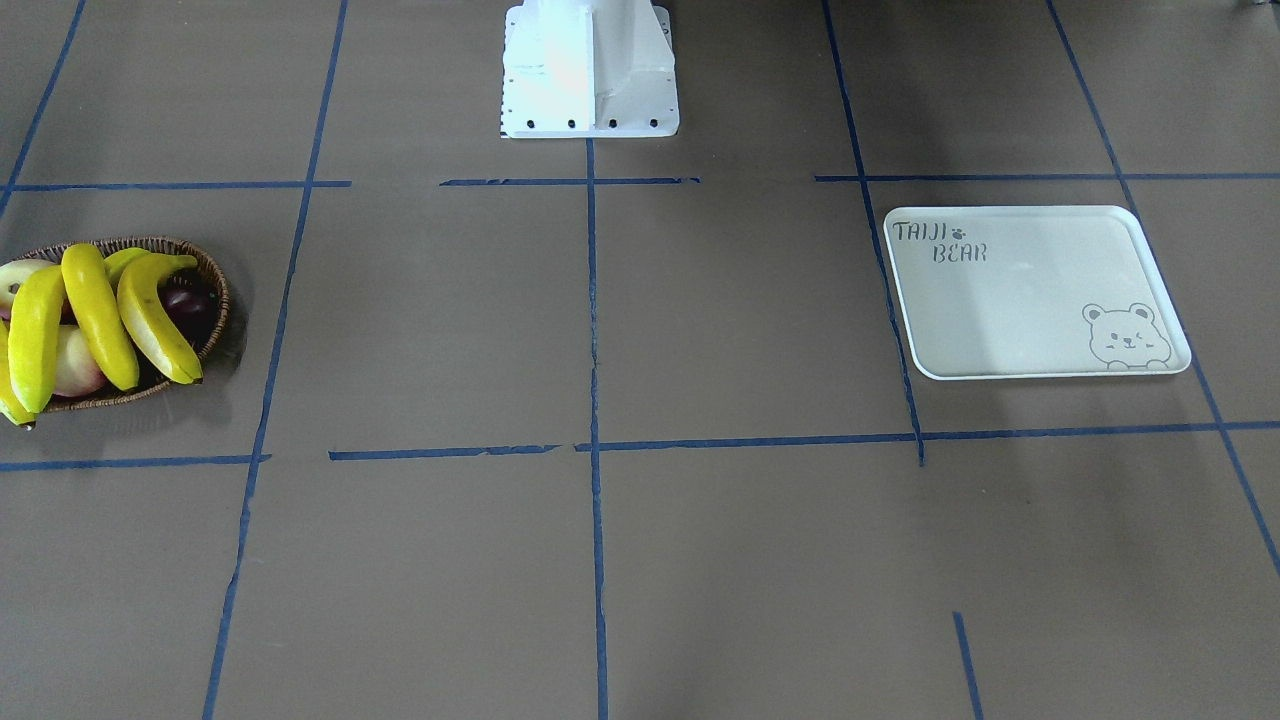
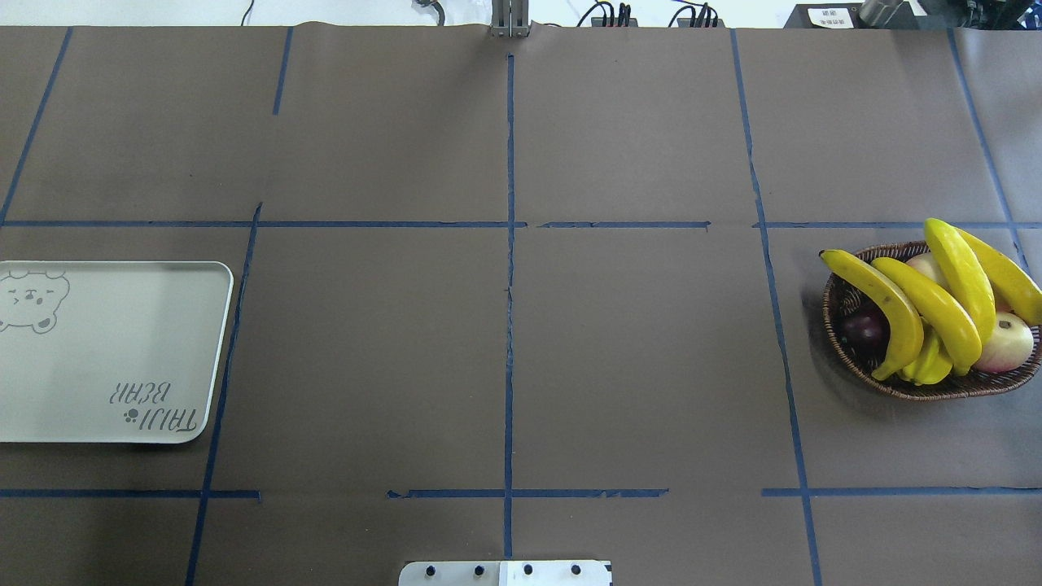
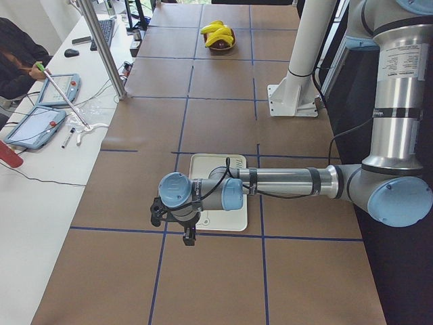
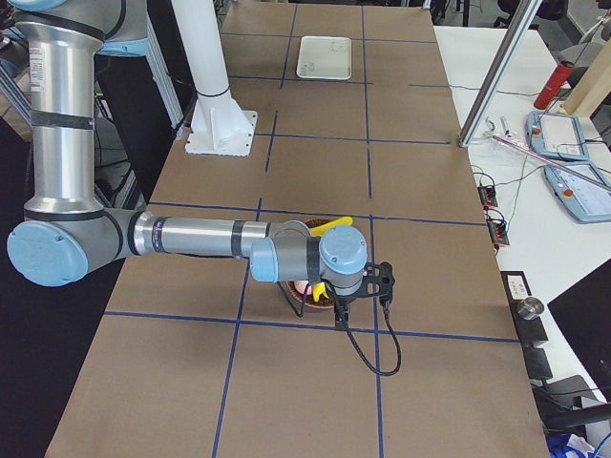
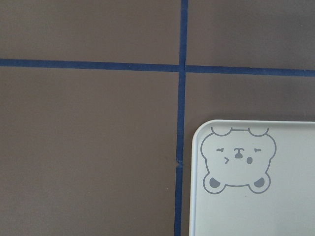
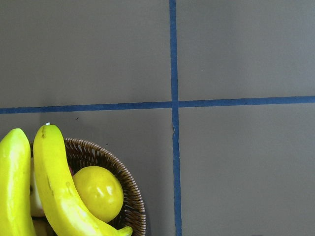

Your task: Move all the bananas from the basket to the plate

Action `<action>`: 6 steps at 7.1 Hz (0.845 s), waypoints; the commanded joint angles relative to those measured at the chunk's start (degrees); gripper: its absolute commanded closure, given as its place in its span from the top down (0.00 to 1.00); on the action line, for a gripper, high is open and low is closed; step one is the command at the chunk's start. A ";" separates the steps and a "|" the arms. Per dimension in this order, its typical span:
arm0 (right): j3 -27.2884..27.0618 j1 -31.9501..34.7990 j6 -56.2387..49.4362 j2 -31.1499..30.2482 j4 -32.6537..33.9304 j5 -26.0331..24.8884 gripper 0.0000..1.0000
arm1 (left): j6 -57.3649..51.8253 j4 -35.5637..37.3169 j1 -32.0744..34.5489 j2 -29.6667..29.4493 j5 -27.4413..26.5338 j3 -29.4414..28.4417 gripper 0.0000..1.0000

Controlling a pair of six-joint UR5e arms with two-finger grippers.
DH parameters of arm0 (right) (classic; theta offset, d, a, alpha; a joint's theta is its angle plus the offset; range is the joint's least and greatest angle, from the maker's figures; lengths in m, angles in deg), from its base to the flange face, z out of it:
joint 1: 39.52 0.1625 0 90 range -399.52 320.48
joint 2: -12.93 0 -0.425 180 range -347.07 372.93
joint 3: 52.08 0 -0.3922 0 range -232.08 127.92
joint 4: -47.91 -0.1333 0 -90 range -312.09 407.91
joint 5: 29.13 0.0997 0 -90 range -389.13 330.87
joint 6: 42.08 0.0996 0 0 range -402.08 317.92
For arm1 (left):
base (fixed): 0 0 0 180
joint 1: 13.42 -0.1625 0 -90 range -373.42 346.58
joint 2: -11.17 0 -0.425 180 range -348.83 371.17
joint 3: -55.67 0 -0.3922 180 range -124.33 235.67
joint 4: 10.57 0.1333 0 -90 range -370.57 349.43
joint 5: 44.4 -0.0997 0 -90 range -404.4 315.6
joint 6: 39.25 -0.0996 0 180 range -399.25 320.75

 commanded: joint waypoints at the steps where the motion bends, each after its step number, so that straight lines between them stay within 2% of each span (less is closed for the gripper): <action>1: -1.81 -0.41 0.03 1.93 0.10 0.31 1.00 | 0.00 -0.04 0.00 -0.03 0.00 0.17 1.00; 3: -1.74 -0.94 1.08 1.77 0.10 3.11 1.00 | -0.09 -0.04 0.00 -0.03 0.00 0.08 1.00; 5: -1.74 -2.00 1.17 0.29 -6.27 3.30 1.00 | 0.00 -1.27 0.00 0.06 0.00 -0.44 1.00; 6: -2.00 -2.08 1.78 -0.16 -7.45 3.39 1.00 | 0.00 -1.27 0.00 0.06 0.00 -0.36 1.00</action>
